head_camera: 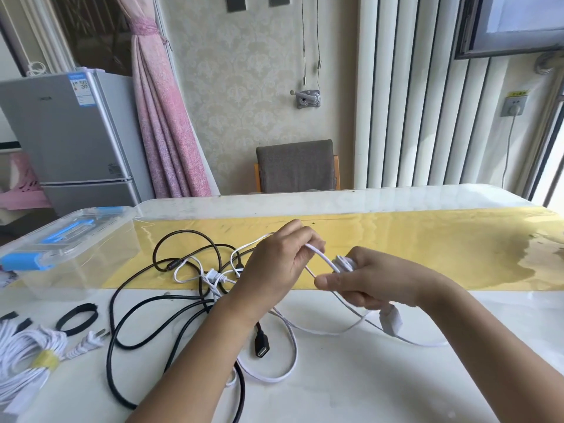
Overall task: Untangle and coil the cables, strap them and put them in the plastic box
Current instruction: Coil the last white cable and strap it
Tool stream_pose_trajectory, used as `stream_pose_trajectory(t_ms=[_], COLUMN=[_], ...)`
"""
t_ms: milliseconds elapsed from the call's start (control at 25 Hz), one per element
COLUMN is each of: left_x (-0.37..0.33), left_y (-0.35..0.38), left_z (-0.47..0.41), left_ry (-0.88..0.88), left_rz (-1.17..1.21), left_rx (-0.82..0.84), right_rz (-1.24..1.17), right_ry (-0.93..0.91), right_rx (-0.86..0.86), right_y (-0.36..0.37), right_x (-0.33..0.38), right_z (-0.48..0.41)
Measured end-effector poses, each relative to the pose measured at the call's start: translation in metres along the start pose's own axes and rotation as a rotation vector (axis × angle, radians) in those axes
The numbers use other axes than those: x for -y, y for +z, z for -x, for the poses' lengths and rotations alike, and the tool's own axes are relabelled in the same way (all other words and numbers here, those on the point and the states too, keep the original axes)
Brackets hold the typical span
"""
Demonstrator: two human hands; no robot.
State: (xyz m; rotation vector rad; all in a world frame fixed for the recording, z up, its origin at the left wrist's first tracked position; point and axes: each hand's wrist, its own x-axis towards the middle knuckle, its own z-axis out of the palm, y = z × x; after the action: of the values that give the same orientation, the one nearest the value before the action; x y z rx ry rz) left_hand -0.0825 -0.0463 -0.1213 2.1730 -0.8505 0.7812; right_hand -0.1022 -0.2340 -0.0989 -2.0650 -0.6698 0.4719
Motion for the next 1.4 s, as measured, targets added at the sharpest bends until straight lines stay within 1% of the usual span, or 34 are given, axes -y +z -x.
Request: stream_pose_trajectory(t_ms=[40,120,280,360,400,440,480,520,600,640,680,720,800,840,880,960,1000,1080,1160,1240,1400], left_x=[0.002,0.004,0.009,0.008,0.004,-0.002,-0.009,-0.013,-0.020,-0.023,-0.024,-0.024,-0.027,-0.029,-0.031,-0.035,-0.038,-0.041,-0.037,-0.029,-0.028], left_y=[-0.001,-0.005,0.000,0.006,0.007,0.010,0.014,0.019,0.031,0.035,0.038,0.041,0.045,0.046,0.046,0.047,0.047,0.046,0.042,0.035,0.025], left_z=[0.000,0.001,0.002,0.006,0.007,0.008,0.008,0.008,0.010,0.010,0.011,0.013,0.018,0.020,0.022,0.023,0.023,0.024,0.022,0.019,0.015], left_ry=[-0.010,-0.047,-0.111,-0.157,-0.215,-0.287,-0.351,-0.365,-0.297,-0.277,-0.268,-0.250,-0.203,-0.173,-0.132,-0.057,-0.028,0.044,0.082,0.077,0.098], left_rz=[-0.003,-0.021,-0.089,-0.106,-0.050,0.023,0.010,-0.066,-0.257,-0.290,-0.293,-0.288,-0.244,-0.208,-0.178,-0.150,-0.145,-0.119,-0.104,-0.084,0.027], left_rx=[-0.006,-0.017,-0.013,0.037,0.093,0.176,0.281,0.360,0.468,0.498,0.524,0.538,0.545,0.532,0.510,0.476,0.467,0.406,0.301,0.200,0.089], right_rz=[-0.017,-0.131,-0.432,-0.579,-0.702,-0.849,-1.006,-1.151,-1.377,-1.427,-1.423,-1.344,-1.011,-0.881,-0.816,-0.727,-0.659,-0.525,-0.411,-0.295,-0.033], right_ry=[0.002,-0.029,-0.206,-0.302,-0.387,-0.483,-0.572,-0.632,-0.693,-0.690,-0.664,-0.618,-0.477,-0.410,-0.363,-0.274,-0.237,-0.201,-0.189,-0.166,-0.092], right_rx=[0.117,0.341,0.765,0.901,0.923,0.904,0.857,0.811,0.664,0.512,0.329,0.072,-0.518,-0.723,-0.850,-1.005,-1.052,-1.054,-0.973,-0.879,-0.689], right_y=[0.000,0.002,0.018,0.028,0.031,0.030,0.025,0.017,-0.004,-0.014,-0.022,-0.028,-0.037,-0.040,-0.041,-0.044,-0.044,-0.045,-0.045,-0.043,-0.026], right_x=[0.001,0.004,0.011,0.016,0.017,0.018,0.019,0.018,0.012,0.011,0.010,0.008,0.002,0.000,-0.002,-0.011,-0.014,-0.020,-0.022,-0.023,-0.020], right_z=[0.002,0.004,0.000,-0.002,-0.003,-0.003,-0.004,-0.005,-0.007,-0.006,-0.005,-0.004,0.005,0.008,0.010,0.008,0.006,0.004,0.003,0.002,-0.004])
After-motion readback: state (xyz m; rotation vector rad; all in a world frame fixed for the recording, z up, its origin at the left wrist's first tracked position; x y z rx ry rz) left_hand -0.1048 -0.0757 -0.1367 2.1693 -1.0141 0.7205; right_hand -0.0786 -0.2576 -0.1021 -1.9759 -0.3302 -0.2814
